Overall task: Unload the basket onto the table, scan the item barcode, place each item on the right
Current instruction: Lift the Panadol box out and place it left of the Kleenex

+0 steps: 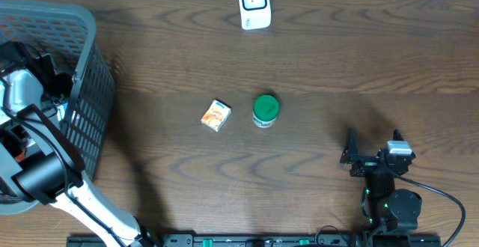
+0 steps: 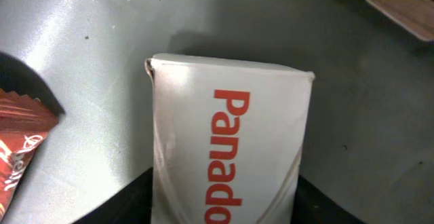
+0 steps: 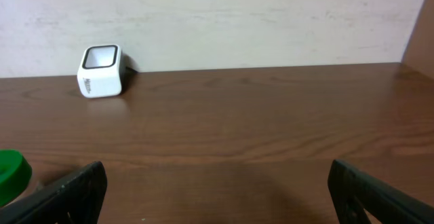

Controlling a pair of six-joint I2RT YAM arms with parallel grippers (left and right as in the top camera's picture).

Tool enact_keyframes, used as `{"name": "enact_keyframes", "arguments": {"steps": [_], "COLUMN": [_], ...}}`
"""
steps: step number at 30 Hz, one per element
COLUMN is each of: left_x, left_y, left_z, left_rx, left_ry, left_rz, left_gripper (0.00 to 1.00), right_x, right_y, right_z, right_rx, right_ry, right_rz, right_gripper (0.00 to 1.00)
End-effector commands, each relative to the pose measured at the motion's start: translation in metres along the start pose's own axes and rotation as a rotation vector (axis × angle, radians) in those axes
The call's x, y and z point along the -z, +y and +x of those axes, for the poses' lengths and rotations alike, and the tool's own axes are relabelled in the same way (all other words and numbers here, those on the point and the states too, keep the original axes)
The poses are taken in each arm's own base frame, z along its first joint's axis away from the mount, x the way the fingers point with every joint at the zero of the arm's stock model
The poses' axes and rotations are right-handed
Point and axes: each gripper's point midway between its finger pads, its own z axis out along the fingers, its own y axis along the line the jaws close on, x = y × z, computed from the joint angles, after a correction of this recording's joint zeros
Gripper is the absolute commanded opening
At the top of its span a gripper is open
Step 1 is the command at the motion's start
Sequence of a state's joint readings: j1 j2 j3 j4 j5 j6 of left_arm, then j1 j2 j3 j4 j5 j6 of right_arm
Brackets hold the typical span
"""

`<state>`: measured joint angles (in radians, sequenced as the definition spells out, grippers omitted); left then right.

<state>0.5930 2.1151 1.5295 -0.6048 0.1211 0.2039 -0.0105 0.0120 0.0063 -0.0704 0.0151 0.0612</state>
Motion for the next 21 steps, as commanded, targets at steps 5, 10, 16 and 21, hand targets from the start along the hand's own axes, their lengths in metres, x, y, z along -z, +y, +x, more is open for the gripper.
{"name": "enact_keyframes", "arguments": {"steps": [5, 10, 16, 21], "left_x": [-0.011, 0.058, 0.155, 0.222], "left_y": [0.003, 0.003, 0.001, -0.012], "left_z": [0.051, 0.013, -0.016, -0.022], "left_rx": [0.044, 0.037, 0.047, 0.086], "left_ry": [0.192, 0.018, -0.227, -0.391], "left_rz": [-0.032, -0.052, -0.077, -0.033], "left_gripper": [0.52, 0.52, 0.52, 0.52], "right_x": [0.0, 0.0, 0.0, 0.0], "right_y": [0.001, 0.001, 0.001, 0.001], "right_z": [0.0, 0.0, 0.0, 0.0], "right_rx": [-0.012, -0.012, -0.012, -0.012], "right_ry": [0.0, 0.0, 0.0, 0.0], "right_rz": [-0.002, -0.002, -0.002, -0.002], "right_gripper": [0.99, 0.99, 0.99, 0.99]}}
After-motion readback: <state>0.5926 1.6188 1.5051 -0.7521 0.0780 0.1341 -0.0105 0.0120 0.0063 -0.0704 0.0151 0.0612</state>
